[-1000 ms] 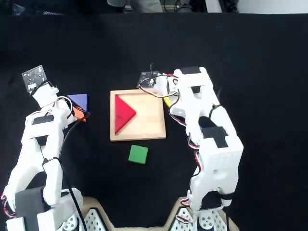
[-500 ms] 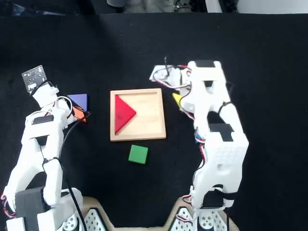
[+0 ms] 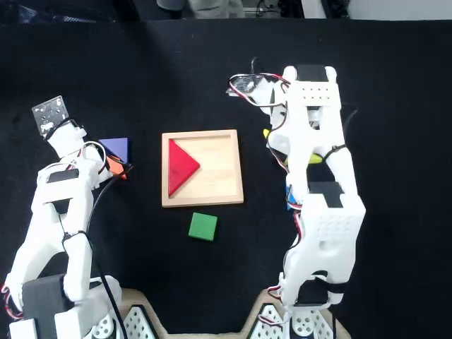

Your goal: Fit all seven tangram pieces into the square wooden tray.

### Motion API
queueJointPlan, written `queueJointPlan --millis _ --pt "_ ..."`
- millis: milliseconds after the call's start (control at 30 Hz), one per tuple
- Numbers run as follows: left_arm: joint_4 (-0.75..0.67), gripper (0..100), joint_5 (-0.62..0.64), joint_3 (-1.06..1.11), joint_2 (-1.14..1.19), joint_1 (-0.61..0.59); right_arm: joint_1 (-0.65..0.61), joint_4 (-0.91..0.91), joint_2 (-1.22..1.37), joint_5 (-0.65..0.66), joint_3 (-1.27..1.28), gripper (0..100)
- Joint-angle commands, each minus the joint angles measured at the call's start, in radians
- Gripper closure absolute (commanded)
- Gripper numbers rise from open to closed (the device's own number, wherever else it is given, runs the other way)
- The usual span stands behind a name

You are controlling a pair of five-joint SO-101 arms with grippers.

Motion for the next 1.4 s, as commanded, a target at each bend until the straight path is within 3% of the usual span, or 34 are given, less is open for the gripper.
queueJointPlan --millis 0,333,500,567,733,867,1067,1367 --pt "-0.017 95 -0.011 -0.019 -0.005 0.010 -0.035 0.037 -0.091 -0.086 -0.028 82.2" --pt "-0.017 95 -0.011 -0.019 -0.005 0.010 -0.121 0.032 -0.199 -0.446 -0.004 82.2" --pt "-0.017 95 -0.011 -0.019 -0.005 0.010 -0.055 -0.083 -0.205 -0.459 0.024 82.2" --pt "-0.017 95 -0.011 -0.019 -0.005 0.010 -0.037 -0.097 -0.188 -0.391 0.067 82.2" --pt "-0.017 95 -0.011 -0.019 -0.005 0.010 0.025 -0.100 -0.196 0.034 0.243 82.2" --pt "-0.017 95 -0.011 -0.019 -0.005 0.012 0.084 -0.196 -0.240 0.272 0.406 82.2" --pt "-0.017 95 -0.012 -0.018 -0.005 0.030 0.146 -0.597 -0.282 0.258 0.611 81.9" --pt "-0.018 95 -0.012 -0.018 -0.005 0.030 0.130 -0.624 -0.292 0.233 0.627 70.7"
